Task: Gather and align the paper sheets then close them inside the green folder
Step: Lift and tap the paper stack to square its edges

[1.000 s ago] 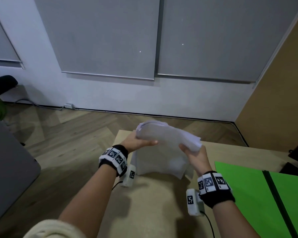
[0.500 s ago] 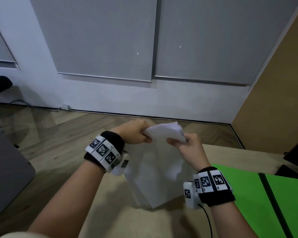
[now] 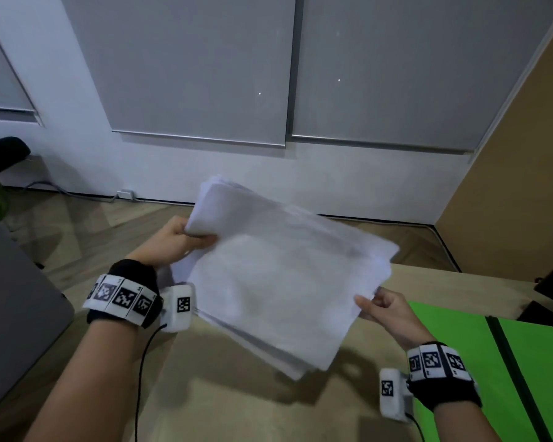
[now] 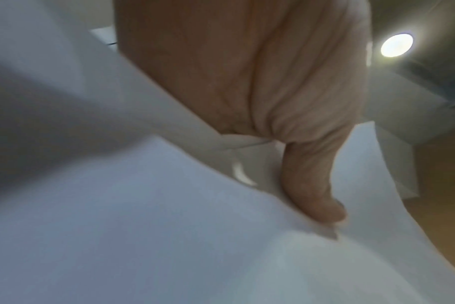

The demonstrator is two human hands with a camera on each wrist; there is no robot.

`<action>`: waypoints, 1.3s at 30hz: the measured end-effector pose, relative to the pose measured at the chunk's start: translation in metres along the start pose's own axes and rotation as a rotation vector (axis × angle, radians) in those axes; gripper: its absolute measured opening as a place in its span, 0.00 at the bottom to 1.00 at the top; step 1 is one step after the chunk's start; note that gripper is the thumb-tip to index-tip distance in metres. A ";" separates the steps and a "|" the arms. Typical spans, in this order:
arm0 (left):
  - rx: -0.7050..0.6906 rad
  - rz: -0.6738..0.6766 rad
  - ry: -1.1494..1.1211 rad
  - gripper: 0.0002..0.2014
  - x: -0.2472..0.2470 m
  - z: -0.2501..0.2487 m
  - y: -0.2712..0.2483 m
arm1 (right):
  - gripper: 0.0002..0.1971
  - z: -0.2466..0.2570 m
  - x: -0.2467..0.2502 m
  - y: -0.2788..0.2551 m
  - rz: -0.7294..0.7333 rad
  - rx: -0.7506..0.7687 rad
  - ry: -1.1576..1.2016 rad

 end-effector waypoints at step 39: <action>0.313 -0.161 -0.368 0.35 -0.091 0.108 -0.023 | 0.18 -0.029 -0.045 0.010 -0.365 0.044 0.161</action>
Point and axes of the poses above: each hand's wrist, its own y-axis towards the middle knuckle, its own x-axis out of the back of the hand, z = x × y, the point moved 3 cm from there along y, towards the middle knuckle, and after that the axes turned 10 degrees about y, right-handed, at the moved point
